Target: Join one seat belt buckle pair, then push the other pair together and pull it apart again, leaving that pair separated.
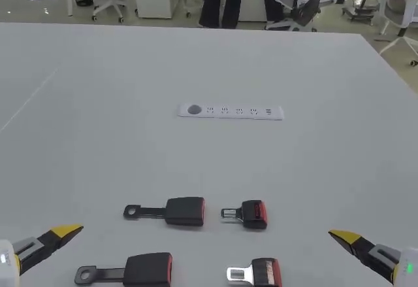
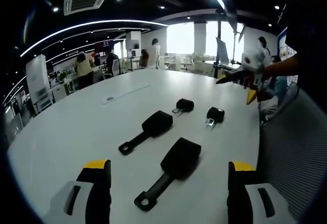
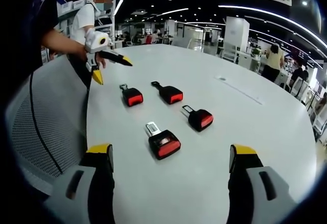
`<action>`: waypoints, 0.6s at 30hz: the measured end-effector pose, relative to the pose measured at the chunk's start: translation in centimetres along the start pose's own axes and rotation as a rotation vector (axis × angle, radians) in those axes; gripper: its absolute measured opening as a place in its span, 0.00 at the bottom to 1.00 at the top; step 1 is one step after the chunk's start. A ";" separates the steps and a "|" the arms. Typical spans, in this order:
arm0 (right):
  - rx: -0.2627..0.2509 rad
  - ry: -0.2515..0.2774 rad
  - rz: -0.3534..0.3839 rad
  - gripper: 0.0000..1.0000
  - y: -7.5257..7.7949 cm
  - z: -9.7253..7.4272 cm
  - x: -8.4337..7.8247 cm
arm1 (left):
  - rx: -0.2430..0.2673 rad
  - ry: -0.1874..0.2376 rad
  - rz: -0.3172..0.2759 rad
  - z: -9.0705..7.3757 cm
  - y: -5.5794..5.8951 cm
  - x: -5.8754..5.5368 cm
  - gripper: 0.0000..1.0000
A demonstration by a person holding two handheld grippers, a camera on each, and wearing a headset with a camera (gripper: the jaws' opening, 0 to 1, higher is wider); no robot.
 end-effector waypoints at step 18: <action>0.092 -0.045 -0.069 0.79 0.9 1.5 -0.2 | -0.132 -0.114 0.063 3.0 -0.4 -0.7 0.84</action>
Point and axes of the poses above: the centre of the closed fingertips' face, and the gripper's own axes: z roughly forward along the fingers, y roughly to its right, x roughly out of its top, the point moved 6 cm from there along -z, roughly backward along the fingers, and after that the axes turned 8 degrees about y, right-handed, at the moved point
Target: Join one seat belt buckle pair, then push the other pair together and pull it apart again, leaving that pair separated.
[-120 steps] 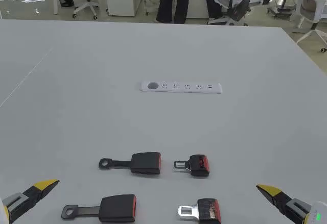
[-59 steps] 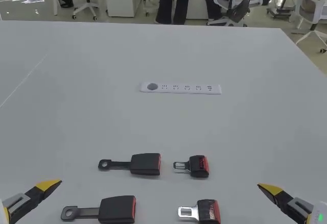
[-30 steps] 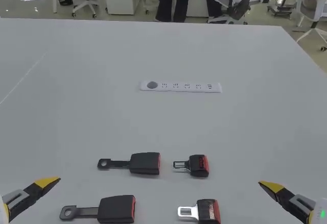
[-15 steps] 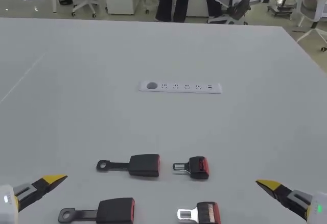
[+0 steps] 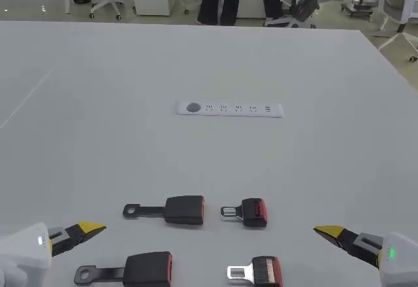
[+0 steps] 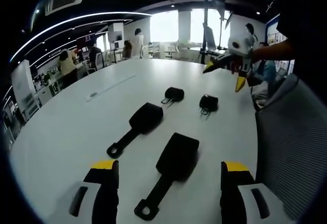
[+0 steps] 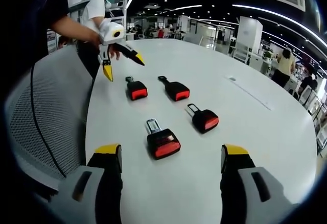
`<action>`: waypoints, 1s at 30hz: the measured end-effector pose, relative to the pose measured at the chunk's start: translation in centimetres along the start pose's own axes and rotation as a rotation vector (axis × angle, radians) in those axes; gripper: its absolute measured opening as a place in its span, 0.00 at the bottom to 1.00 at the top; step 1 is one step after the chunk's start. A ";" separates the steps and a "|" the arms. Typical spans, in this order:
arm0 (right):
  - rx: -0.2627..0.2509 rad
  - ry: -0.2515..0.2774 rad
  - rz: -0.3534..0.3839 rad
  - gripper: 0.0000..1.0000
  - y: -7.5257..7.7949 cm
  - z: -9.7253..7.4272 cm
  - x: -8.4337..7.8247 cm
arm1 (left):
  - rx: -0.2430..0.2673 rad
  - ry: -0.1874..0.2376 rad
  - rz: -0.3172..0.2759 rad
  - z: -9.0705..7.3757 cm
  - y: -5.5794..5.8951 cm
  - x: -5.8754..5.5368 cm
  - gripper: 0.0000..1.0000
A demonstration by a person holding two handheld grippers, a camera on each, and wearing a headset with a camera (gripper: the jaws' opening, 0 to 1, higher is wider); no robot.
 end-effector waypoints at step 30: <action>0.187 -0.075 -0.140 0.48 0.0 3.5 -0.7 | -0.237 -0.255 0.195 3.3 -0.6 -0.9 0.42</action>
Point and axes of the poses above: the centre of the closed fingertips' face, and the gripper's own axes: z roughly forward along the fingers, y roughly to its right, x roughly out of its top, the point moved 6 cm from there along -z, roughly backward along the fingers, and after that the axes turned 8 degrees about y, right-handed, at the moved point
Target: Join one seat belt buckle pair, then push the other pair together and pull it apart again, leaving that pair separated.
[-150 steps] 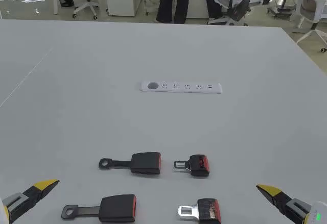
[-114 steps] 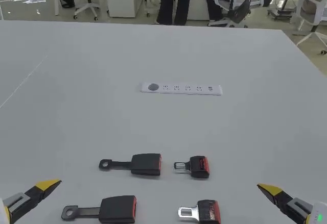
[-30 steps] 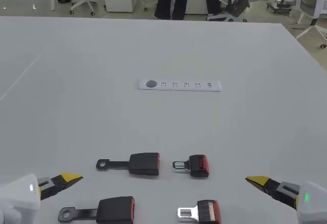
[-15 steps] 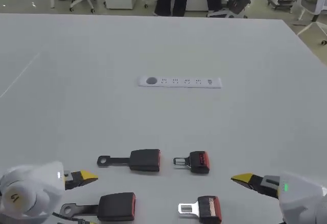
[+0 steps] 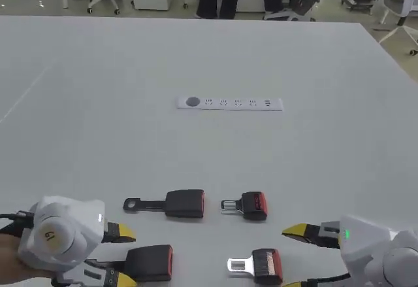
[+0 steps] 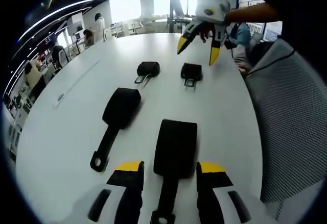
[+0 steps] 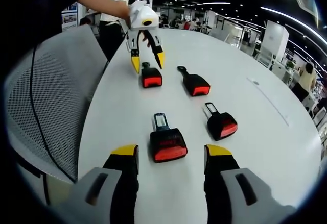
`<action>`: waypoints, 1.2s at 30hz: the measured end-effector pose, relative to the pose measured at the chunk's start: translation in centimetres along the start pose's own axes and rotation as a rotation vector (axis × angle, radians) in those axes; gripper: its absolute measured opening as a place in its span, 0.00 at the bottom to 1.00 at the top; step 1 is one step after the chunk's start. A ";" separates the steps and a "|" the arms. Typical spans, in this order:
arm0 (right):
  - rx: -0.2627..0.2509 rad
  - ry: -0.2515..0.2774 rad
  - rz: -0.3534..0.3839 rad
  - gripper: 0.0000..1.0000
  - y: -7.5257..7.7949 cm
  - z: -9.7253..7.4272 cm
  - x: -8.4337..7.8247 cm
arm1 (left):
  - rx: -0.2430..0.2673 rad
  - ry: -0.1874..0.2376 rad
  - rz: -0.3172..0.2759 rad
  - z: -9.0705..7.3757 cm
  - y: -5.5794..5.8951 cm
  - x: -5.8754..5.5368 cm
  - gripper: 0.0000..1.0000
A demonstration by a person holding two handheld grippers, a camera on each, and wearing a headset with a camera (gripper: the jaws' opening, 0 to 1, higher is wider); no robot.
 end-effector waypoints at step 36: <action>0.140 -0.074 -0.051 0.32 0.4 2.3 -1.3 | -0.150 -0.103 0.134 1.6 -0.3 -0.8 0.33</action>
Point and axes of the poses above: the centre of the closed fingertips' face, and the gripper's own axes: z roughly forward along the fingers, y roughly to its right, x roughly out of its top, the point moved 6 cm from there along -z, roughly backward along the fingers, and after that the axes turned 8 degrees about y, right-handed, at the moved point
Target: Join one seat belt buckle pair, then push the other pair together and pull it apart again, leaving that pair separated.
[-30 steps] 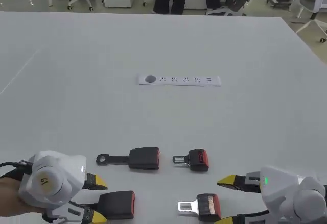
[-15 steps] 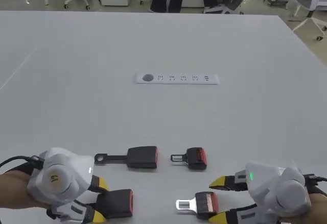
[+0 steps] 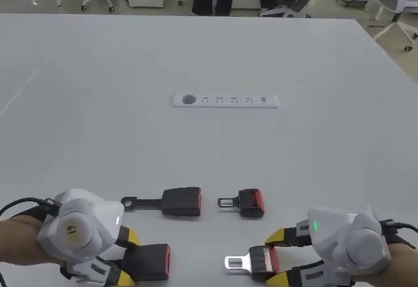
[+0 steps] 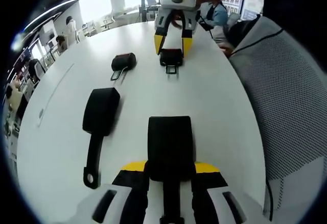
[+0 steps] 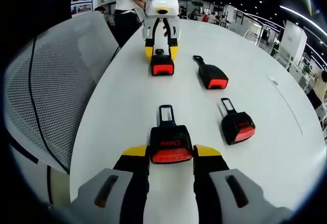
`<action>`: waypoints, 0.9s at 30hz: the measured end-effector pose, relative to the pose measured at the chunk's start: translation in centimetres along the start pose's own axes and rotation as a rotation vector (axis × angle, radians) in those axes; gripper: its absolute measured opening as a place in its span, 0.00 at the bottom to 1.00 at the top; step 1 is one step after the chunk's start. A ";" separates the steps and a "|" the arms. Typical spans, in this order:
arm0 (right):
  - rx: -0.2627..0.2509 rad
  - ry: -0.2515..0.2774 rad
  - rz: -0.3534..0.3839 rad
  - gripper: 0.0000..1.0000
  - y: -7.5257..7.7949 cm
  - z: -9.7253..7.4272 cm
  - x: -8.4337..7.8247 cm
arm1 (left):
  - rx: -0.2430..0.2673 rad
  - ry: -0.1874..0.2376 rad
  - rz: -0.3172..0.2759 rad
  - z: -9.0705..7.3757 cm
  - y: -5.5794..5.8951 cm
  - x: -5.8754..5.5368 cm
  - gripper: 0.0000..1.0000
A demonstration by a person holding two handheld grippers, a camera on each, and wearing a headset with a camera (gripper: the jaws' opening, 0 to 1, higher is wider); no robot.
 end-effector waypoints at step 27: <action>0.008 -0.012 0.005 0.31 -0.3 0.8 1.2 | -0.031 -0.016 0.017 0.1 -0.2 0.1 0.33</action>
Point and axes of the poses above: the centre of the closed fingertips' face, and the gripper's own axes: z roughly forward along the fingers, y roughly to its right, x roughly out of its top, the point moved 6 cm from there along -z, roughly backward along the fingers, and after that the axes turned 8 degrees about y, right-handed, at the moved point
